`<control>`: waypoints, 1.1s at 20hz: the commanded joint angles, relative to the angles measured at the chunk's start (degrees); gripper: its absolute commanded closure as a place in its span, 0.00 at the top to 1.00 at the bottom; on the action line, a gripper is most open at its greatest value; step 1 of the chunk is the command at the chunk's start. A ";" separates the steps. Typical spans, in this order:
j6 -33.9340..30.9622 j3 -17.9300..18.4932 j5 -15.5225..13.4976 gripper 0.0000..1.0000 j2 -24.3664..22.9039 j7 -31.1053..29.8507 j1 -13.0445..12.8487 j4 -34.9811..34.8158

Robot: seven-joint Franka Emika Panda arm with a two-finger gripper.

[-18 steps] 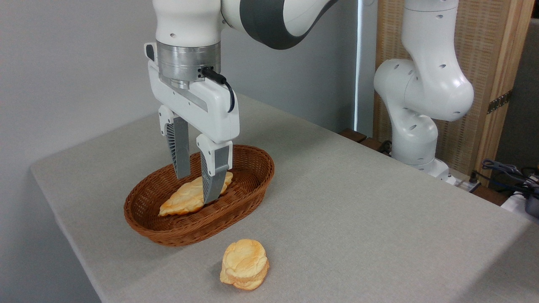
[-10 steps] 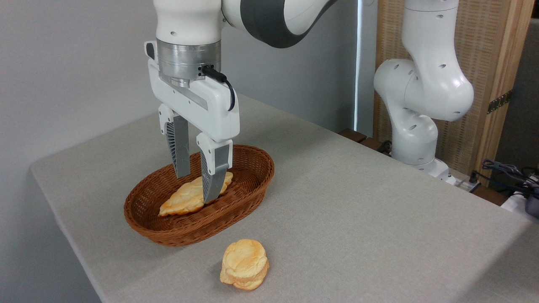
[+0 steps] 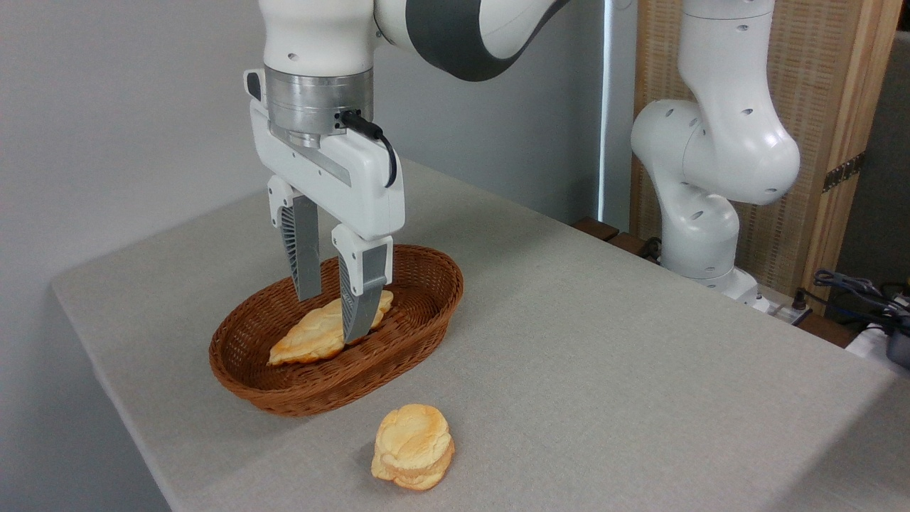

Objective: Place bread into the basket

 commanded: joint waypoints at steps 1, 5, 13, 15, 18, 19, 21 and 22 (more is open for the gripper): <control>-0.64 0.44 0.26 1.00 -0.78 -1.04 -0.44 0.13; -3.45 0.61 0.26 1.00 -1.75 -1.21 -0.44 0.04; -3.63 4.48 0.26 1.00 -2.02 -1.30 -0.35 -2.16; -2.93 5.27 0.43 1.00 -2.02 -1.04 -0.35 -3.91; -0.39 6.67 0.61 1.00 -1.49 -0.77 -0.35 -6.28; 1.19 6.85 0.61 1.00 -1.40 -0.60 -0.35 -7.25; 5.14 6.85 0.70 1.00 -1.14 -0.33 -0.27 -9.27; 5.94 6.85 0.78 1.00 -0.96 -0.33 -0.27 -9.80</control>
